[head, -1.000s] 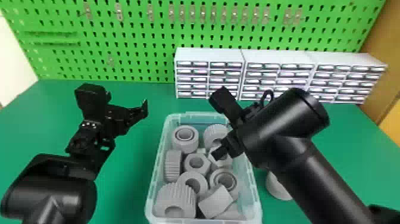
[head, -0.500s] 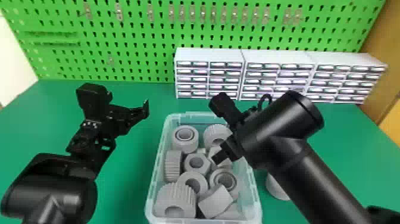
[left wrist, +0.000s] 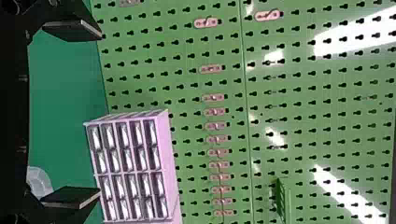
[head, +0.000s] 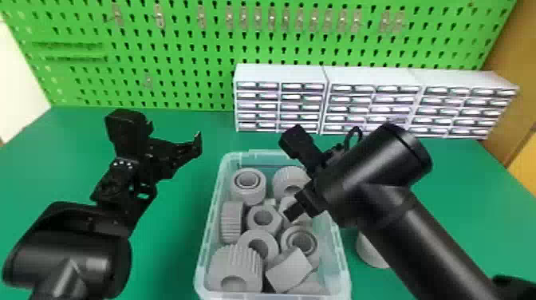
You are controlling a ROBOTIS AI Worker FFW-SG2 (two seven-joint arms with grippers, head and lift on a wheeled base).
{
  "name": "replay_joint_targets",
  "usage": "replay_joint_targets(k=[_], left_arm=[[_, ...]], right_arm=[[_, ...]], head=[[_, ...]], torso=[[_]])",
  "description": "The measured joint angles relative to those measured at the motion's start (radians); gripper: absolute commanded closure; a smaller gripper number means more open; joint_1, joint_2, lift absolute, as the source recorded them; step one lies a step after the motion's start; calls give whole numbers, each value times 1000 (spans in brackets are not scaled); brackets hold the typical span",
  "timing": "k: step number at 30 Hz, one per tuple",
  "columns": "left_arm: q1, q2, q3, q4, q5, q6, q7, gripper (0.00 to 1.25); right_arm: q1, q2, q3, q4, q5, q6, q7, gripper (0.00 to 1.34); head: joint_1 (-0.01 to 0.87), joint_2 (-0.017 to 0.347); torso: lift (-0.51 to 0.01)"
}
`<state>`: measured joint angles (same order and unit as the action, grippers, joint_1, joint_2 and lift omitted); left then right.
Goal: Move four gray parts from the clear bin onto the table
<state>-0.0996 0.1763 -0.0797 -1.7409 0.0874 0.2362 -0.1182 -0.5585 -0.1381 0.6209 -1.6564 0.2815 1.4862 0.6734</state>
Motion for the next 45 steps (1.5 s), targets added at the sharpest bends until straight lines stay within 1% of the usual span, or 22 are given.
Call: replay_joint_targets(k=[14, 23, 29, 37, 45], left_arm=[[-3, -2, 7, 1, -3, 0, 1, 113], [-9, -9, 14, 1, -4, -1, 2, 113], [-7, -10, 16, 1, -3, -2, 2, 113], [-5, -11, 18, 1, -3, -2, 2, 111], [-5, -11, 14, 1, -4, -2, 2, 113]], right_arm=[[-12, -3, 12, 13, -17, -35, 0, 510], [-16, -3, 5, 55, -41, -112, 0, 510], [-20, 0, 6, 102, -53, -166, 0, 510], [-36, 7, 14, 207, -91, -264, 0, 510], [-65, 22, 34, 288, -97, -280, -3, 510]], head=[[678, 34], [678, 34], [678, 34], [678, 34], [678, 34]], torso=[[-50], [-50], [-50], [-50], [-50]])
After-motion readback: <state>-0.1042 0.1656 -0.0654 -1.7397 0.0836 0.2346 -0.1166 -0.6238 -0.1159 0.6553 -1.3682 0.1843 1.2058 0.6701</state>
